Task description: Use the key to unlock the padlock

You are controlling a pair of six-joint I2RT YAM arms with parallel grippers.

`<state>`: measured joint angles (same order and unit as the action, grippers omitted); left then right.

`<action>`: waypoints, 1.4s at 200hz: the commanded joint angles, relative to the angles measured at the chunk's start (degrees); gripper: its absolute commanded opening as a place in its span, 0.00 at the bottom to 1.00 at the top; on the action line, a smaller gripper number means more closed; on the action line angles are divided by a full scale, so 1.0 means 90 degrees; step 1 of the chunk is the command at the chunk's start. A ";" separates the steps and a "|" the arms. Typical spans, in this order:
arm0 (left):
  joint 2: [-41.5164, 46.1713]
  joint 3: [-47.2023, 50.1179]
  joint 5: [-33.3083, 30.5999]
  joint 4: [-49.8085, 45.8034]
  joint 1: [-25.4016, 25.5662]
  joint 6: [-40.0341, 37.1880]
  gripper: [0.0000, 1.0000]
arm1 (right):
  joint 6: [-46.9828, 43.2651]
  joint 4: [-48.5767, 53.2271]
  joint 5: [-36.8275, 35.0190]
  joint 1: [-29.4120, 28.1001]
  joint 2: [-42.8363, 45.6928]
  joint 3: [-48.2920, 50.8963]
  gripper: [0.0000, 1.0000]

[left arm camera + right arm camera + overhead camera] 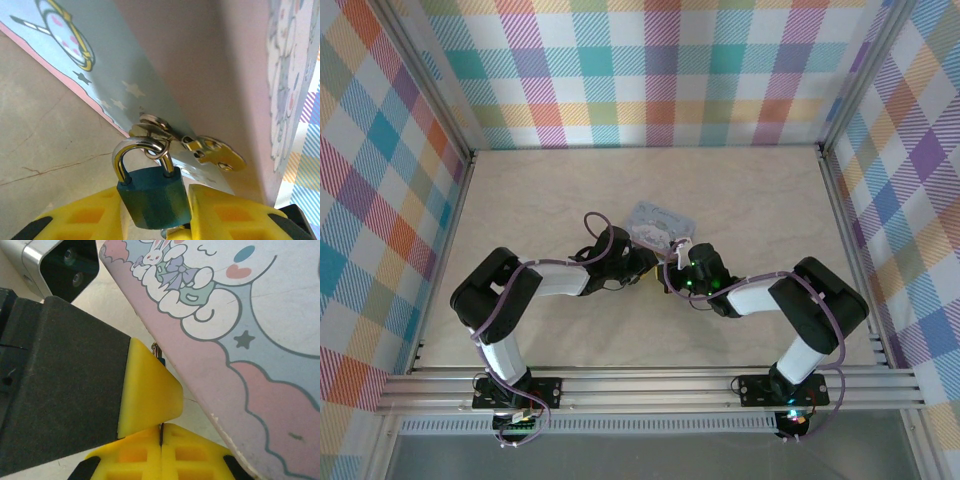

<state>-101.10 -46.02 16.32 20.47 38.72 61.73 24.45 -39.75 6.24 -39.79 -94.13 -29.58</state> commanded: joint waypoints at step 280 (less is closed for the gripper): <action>0.0389 0.0749 -0.0246 0.0575 -0.0352 0.0845 0.44 | -0.0041 -0.0705 0.0229 -0.0062 -0.0264 -0.0142 0.00</action>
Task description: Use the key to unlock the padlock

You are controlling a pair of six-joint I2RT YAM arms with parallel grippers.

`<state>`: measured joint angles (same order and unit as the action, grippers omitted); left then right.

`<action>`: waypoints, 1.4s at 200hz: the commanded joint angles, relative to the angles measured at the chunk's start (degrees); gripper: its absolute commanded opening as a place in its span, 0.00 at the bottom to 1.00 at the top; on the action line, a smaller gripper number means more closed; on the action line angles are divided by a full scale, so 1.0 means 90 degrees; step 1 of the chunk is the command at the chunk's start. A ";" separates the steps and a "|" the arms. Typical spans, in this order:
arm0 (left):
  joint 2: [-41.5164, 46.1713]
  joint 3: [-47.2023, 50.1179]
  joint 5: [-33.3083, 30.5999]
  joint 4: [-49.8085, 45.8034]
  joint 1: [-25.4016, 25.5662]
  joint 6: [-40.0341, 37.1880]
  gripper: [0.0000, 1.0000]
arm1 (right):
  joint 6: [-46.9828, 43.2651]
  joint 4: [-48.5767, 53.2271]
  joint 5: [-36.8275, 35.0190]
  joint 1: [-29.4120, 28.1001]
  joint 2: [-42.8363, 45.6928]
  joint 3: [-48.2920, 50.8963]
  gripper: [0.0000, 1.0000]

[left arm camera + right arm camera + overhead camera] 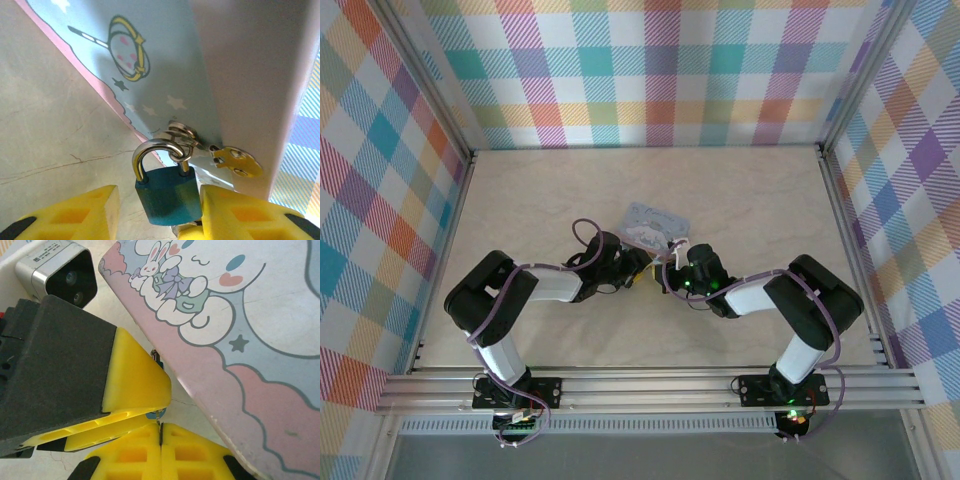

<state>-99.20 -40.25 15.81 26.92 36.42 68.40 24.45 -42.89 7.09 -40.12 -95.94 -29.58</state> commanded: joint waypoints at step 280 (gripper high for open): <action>-0.0399 -0.0217 0.0033 0.0311 -0.0063 0.0305 0.17 | 0.0194 -0.0283 0.0150 -0.0102 -0.0124 -0.0269 0.00</action>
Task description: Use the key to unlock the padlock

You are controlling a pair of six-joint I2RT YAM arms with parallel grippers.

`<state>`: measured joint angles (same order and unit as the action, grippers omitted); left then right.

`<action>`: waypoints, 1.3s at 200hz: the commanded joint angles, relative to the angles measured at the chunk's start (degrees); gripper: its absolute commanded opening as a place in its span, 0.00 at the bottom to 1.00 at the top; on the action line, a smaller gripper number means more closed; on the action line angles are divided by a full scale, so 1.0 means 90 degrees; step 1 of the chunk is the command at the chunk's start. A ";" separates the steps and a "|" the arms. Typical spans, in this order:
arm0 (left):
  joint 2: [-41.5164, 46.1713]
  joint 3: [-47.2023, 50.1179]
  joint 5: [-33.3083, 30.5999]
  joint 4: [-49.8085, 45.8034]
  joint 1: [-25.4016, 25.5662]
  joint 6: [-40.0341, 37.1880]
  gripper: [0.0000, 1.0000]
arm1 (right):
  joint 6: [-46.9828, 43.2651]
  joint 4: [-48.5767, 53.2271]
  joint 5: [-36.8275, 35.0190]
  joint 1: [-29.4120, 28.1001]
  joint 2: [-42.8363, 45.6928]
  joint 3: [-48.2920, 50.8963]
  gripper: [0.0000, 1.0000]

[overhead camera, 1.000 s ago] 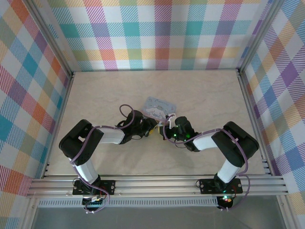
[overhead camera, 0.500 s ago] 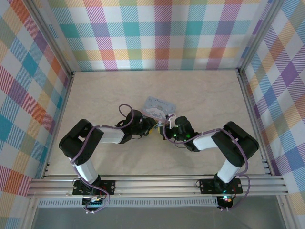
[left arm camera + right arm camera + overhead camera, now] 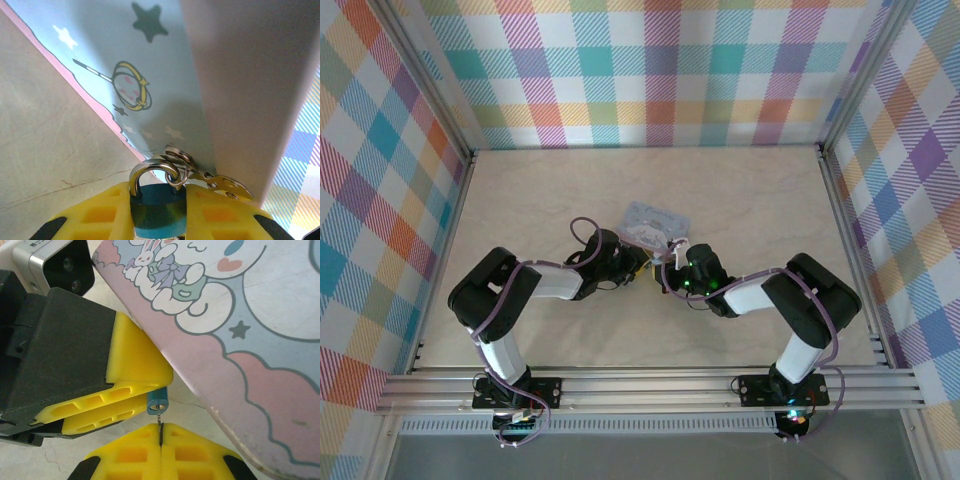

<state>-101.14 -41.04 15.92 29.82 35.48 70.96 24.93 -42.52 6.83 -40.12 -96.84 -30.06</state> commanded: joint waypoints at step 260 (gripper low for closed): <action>0.0066 -0.0491 -0.0052 -0.0298 0.0851 0.0475 0.13 | 0.0128 0.0877 -0.0155 -0.0101 0.0781 -0.0936 0.00</action>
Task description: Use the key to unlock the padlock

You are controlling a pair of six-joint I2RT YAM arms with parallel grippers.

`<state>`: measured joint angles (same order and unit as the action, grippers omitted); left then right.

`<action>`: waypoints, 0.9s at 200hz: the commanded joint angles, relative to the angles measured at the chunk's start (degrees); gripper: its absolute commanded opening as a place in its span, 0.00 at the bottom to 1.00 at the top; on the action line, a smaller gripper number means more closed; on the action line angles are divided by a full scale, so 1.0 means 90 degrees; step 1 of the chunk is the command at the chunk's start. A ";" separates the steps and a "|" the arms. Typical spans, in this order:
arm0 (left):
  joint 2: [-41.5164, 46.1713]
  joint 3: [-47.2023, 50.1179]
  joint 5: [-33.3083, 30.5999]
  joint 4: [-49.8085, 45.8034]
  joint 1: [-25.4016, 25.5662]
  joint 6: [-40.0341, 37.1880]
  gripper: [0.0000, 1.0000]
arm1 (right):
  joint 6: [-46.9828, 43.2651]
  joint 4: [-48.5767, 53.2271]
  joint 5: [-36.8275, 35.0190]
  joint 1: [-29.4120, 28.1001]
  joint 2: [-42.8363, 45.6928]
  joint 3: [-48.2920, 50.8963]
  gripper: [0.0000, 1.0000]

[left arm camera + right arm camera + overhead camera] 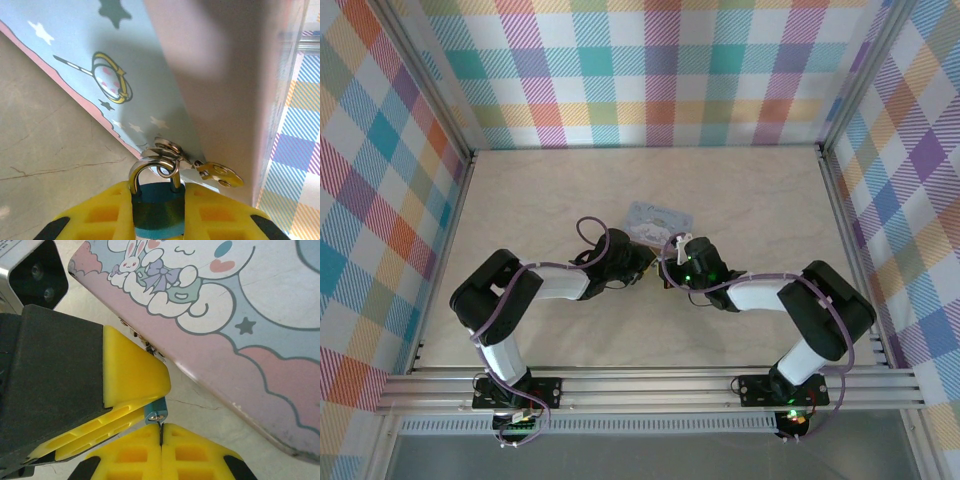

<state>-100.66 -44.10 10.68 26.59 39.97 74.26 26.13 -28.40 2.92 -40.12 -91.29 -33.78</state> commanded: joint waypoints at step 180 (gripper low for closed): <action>0.0373 0.0673 0.0425 0.0152 -0.0253 -0.0057 0.51 | 0.0200 -0.0093 0.0102 -0.0099 -0.0091 -0.0056 0.00</action>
<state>-100.64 -40.75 13.04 28.47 38.83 74.32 29.12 -26.89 3.66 -40.75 -92.31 -34.79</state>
